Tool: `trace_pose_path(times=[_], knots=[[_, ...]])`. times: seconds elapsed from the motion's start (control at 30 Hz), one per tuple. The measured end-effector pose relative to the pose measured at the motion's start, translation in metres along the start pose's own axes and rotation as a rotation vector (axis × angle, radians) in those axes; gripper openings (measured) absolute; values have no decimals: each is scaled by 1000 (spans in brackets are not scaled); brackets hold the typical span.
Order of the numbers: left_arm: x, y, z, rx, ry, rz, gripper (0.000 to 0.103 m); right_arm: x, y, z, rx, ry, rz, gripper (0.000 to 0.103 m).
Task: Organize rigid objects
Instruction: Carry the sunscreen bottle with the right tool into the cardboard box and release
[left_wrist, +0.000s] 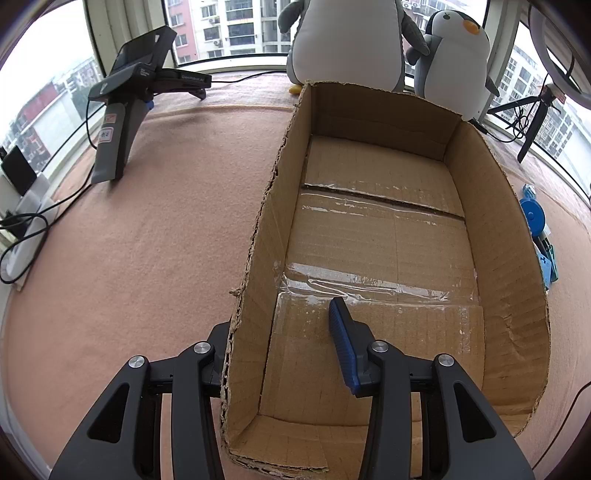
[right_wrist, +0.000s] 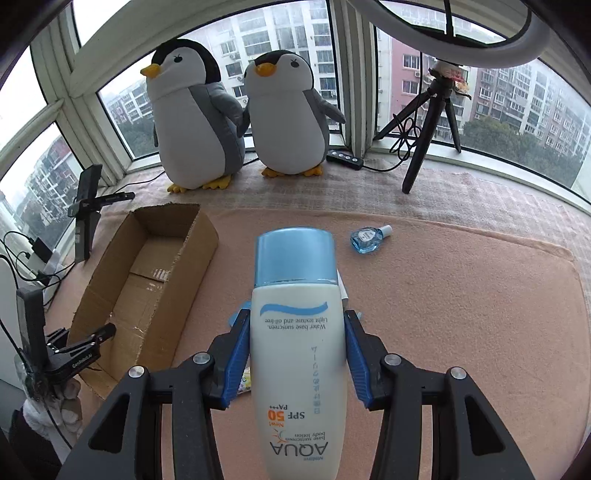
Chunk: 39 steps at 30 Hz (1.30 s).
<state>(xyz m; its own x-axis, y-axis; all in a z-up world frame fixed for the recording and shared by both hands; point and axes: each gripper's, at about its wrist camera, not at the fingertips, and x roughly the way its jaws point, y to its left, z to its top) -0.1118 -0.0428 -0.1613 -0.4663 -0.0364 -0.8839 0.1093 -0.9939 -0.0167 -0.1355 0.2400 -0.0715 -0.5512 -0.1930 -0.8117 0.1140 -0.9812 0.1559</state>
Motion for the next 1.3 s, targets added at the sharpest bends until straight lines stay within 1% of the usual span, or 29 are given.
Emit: trace_pose_path(times=[0.2, 0.3, 0.43, 0.6, 0.7, 0.77, 1.0, 1.17, 1.27, 1.3], knots=[[1, 1, 0, 0, -3, -4, 42, 13, 56, 29, -56, -13, 93, 44], [1, 1, -1, -2, -4, -6, 42, 24, 84, 40, -89, -5, 120, 44], [1, 1, -1, -3, -6, -7, 42, 44, 115, 48, -95, 26, 171, 44], [1, 1, -2, -3, -7, -7, 42, 77, 146, 52, -124, 74, 180, 44], [1, 1, -2, -2, -9, -6, 42, 96, 153, 55, -105, 109, 181, 44], [1, 1, -2, -3, -10, -7, 42, 106, 156, 57, -100, 119, 167, 44], [1, 1, -2, -2, -11, -7, 42, 140, 153, 58, -62, 181, 140, 44], [1, 1, -2, -2, -11, -8, 42, 152, 156, 57, -75, 198, 117, 44], [1, 1, -1, -3, -11, -8, 42, 155, 157, 57, -78, 210, 123, 45], [1, 1, -2, -3, -11, -8, 42, 155, 158, 57, -85, 208, 124, 47]])
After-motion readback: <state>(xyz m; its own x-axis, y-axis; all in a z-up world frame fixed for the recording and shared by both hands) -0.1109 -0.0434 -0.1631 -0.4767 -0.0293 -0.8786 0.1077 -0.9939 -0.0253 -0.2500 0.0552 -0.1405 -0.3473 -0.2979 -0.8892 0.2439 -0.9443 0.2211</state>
